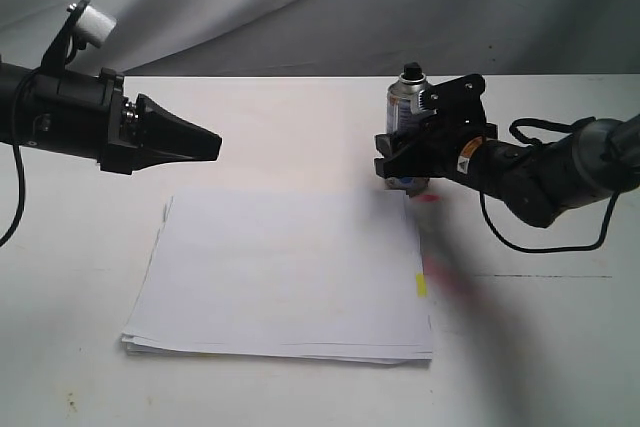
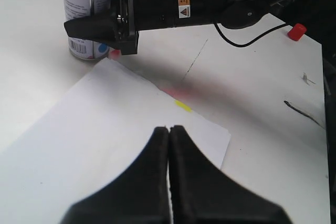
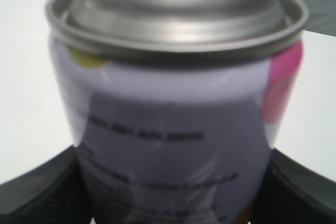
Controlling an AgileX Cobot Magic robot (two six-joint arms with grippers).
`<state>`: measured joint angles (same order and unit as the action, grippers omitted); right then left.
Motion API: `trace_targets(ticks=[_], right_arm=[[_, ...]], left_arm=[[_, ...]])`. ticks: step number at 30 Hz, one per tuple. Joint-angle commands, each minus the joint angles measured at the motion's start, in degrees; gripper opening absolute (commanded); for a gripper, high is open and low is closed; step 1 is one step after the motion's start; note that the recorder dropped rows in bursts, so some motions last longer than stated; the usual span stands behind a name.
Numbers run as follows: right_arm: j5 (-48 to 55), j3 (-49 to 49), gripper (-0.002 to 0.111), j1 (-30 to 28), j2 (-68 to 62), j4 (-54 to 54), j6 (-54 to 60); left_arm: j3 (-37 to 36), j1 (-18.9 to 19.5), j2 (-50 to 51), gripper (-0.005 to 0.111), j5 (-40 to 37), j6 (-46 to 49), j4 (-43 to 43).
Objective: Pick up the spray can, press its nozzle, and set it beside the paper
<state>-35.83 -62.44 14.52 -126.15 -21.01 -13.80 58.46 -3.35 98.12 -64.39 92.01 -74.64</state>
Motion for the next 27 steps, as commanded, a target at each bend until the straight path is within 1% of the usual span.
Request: trace_targets(ticks=[1, 2, 3, 4, 6, 9, 12, 16, 19, 22, 27], right_arm=[[0.28, -0.66, 0.017, -0.37, 0.61, 0.46, 0.33], [1.21, -0.66, 0.031, -0.37, 0.61, 0.46, 0.46], [1.73, -0.66, 0.040, -0.37, 0.61, 0.46, 0.56], [1.89, -0.66, 0.055, -0.37, 0.61, 0.46, 0.56], [1.89, -0.66, 0.068, -0.37, 0.61, 0.46, 0.56], [2.30, -0.66, 0.080, -0.37, 0.61, 0.46, 0.56], [3.06, -0.66, 0.084, -0.37, 0.61, 0.46, 0.56], [4.78, -0.66, 0.084, -0.37, 1.88, 0.46, 0.56], [5.95, -0.66, 0.084, -0.37, 4.90, 0.46, 0.56], [10.41, -0.66, 0.084, -0.37, 10.50, 0.46, 0.56], [22.03, -0.66, 0.084, -0.37, 22.23, 0.46, 0.56]], left_arm=[[-0.24, 0.07, -0.61, 0.000, -0.05, -0.56, -0.20], [-0.24, 0.07, -0.61, 0.000, -0.05, -0.56, -0.20], [-0.24, 0.07, -0.61, 0.000, -0.05, -0.56, -0.20], [-0.24, 0.07, -0.61, 0.000, -0.05, -0.56, -0.20], [-0.24, 0.07, -0.61, 0.000, -0.17, -0.56, -0.20], [-0.24, 0.07, -0.61, 0.000, -0.17, -0.56, -0.20], [-0.24, 0.07, -0.61, 0.000, -0.17, -0.56, -0.20], [-0.24, 0.07, -0.61, 0.000, -0.17, -0.56, -0.20], [-0.11, 0.07, -0.83, 0.000, -0.32, -0.56, -1.94], [-0.11, 0.07, -2.45, 0.000, -0.16, 0.59, -4.26], [-0.11, 0.07, -8.28, 0.000, 0.11, 1.17, -5.63]])
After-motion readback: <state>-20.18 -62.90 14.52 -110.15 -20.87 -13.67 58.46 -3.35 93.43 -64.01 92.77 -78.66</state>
